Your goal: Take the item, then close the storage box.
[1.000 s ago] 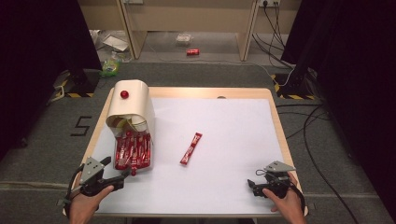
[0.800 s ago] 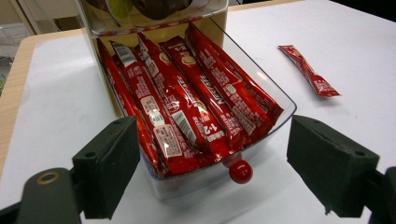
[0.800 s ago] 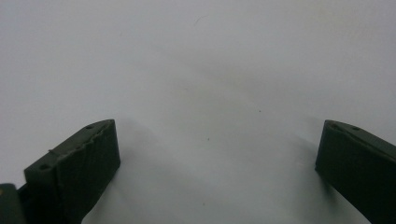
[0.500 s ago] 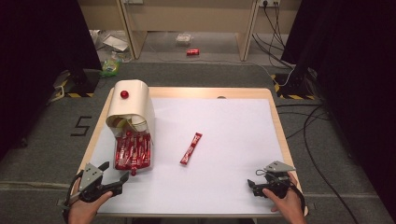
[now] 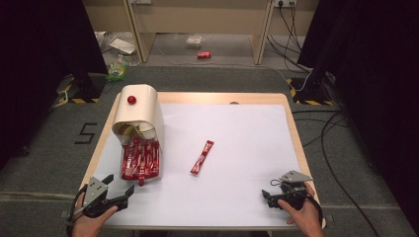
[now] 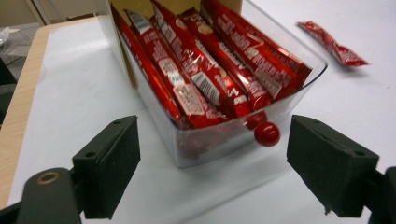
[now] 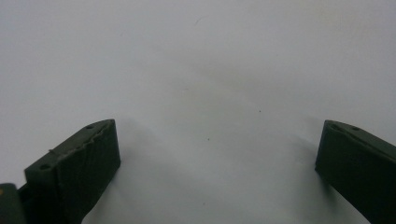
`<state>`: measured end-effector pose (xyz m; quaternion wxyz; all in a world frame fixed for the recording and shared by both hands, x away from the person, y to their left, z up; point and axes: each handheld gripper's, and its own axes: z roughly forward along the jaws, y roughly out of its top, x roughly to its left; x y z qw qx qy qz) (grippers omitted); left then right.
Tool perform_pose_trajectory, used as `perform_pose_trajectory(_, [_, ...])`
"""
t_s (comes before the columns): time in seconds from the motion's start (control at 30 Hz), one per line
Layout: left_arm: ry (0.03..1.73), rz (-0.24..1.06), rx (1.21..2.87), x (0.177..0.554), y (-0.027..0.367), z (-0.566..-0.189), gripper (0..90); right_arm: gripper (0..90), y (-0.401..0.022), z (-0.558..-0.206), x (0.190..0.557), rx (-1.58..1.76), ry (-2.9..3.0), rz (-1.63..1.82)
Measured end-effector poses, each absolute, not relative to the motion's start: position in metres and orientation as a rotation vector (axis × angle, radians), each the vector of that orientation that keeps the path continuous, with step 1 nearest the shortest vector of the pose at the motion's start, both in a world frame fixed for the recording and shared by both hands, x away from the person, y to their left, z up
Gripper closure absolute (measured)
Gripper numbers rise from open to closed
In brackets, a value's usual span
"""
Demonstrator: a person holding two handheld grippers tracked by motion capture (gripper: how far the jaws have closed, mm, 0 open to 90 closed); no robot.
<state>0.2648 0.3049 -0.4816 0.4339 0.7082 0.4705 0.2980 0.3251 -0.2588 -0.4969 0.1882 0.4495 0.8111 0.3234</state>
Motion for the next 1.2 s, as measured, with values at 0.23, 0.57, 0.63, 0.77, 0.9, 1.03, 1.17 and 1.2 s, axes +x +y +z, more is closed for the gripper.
perform_pose_trajectory(0.23, [1.186,0.720,1.796,0.266,0.305,-0.495,17.1,0.4,-0.259,-0.497,0.325,1.266,2.283,0.911])
perform_pose_trajectory(0.57, [1.209,0.716,1.802,0.269,0.303,-0.502,17.3,0.4,-0.259,-0.497,0.325,1.267,2.284,0.911])
perform_pose_trajectory(0.63, [1.216,0.719,1.801,0.271,0.302,-0.503,17.3,0.4,-0.259,-0.497,0.325,1.266,2.285,0.911])
perform_pose_trajectory(0.77, [1.214,0.716,1.806,0.273,0.299,-0.505,18.0,0.3,-0.259,-0.497,0.325,1.267,2.284,0.913])
perform_pose_trajectory(0.9, [1.236,0.718,1.820,0.275,0.298,-0.505,18.0,0.4,-0.259,-0.497,0.325,1.267,2.283,0.912])
perform_pose_trajectory(1.03, [1.260,0.722,1.813,0.277,0.298,-0.504,18.0,0.3,-0.259,-0.497,0.325,1.268,2.284,0.911])
perform_pose_trajectory(1.17, [1.277,0.731,1.816,0.278,0.297,-0.502,18.1,0.4,-0.259,-0.497,0.325,1.267,2.284,0.912])
perform_pose_trajectory(1.2, [1.277,0.737,1.811,0.279,0.296,-0.501,18.2,0.4,-0.259,-0.497,0.325,1.267,2.284,0.912])
